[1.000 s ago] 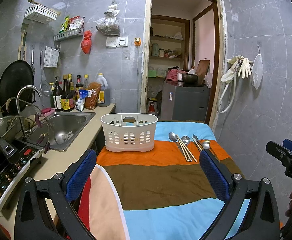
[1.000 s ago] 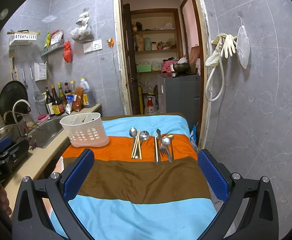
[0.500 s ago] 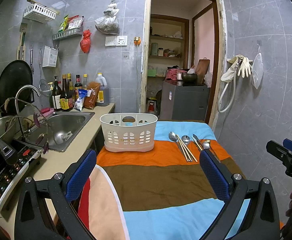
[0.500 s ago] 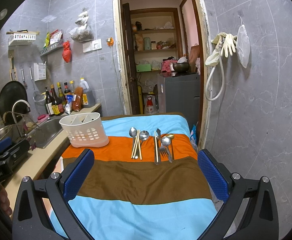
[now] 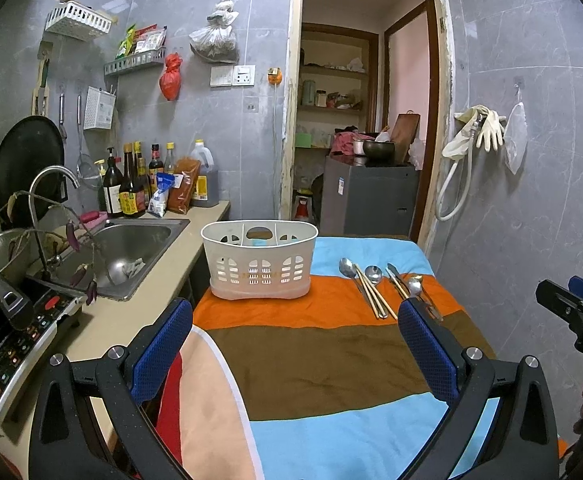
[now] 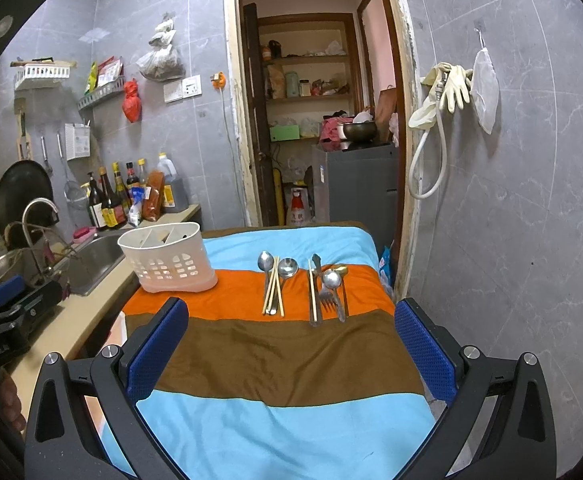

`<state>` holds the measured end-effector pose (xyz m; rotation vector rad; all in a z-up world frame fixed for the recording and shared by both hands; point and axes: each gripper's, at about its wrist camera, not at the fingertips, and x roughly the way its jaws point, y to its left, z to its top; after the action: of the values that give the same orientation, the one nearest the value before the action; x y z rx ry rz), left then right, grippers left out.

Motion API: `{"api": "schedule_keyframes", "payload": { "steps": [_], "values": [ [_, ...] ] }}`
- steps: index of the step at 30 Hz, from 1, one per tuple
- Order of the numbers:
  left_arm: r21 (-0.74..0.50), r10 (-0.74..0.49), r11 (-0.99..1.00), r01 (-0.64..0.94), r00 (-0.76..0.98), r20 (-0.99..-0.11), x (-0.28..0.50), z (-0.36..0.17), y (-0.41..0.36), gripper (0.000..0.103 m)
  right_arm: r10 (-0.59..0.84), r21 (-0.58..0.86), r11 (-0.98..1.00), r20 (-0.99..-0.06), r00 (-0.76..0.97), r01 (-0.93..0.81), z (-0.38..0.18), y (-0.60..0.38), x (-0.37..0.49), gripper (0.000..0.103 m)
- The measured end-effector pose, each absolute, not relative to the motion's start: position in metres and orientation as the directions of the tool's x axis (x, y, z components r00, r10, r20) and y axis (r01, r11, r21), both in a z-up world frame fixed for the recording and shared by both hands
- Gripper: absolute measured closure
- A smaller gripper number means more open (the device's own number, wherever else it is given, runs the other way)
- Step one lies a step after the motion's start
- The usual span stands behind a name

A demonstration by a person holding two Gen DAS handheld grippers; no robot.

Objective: Organize utensils
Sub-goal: 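Move left tool toward the silver spoon while right tool approaches the gold spoon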

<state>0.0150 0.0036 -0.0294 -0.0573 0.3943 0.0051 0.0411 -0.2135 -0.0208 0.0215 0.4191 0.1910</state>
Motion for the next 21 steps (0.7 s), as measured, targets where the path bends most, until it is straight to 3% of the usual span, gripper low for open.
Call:
{"api": "schedule_keyframes", "payload": {
  "steps": [21],
  "values": [
    [0.019, -0.014, 1.0, 0.024, 0.911, -0.411, 0.07, -0.006, -0.006, 0.002, 0.104, 0.019, 0.994, -0.411, 0.906, -0.105, -0.004, -0.21, 0.063, 0.0]
  ]
}}
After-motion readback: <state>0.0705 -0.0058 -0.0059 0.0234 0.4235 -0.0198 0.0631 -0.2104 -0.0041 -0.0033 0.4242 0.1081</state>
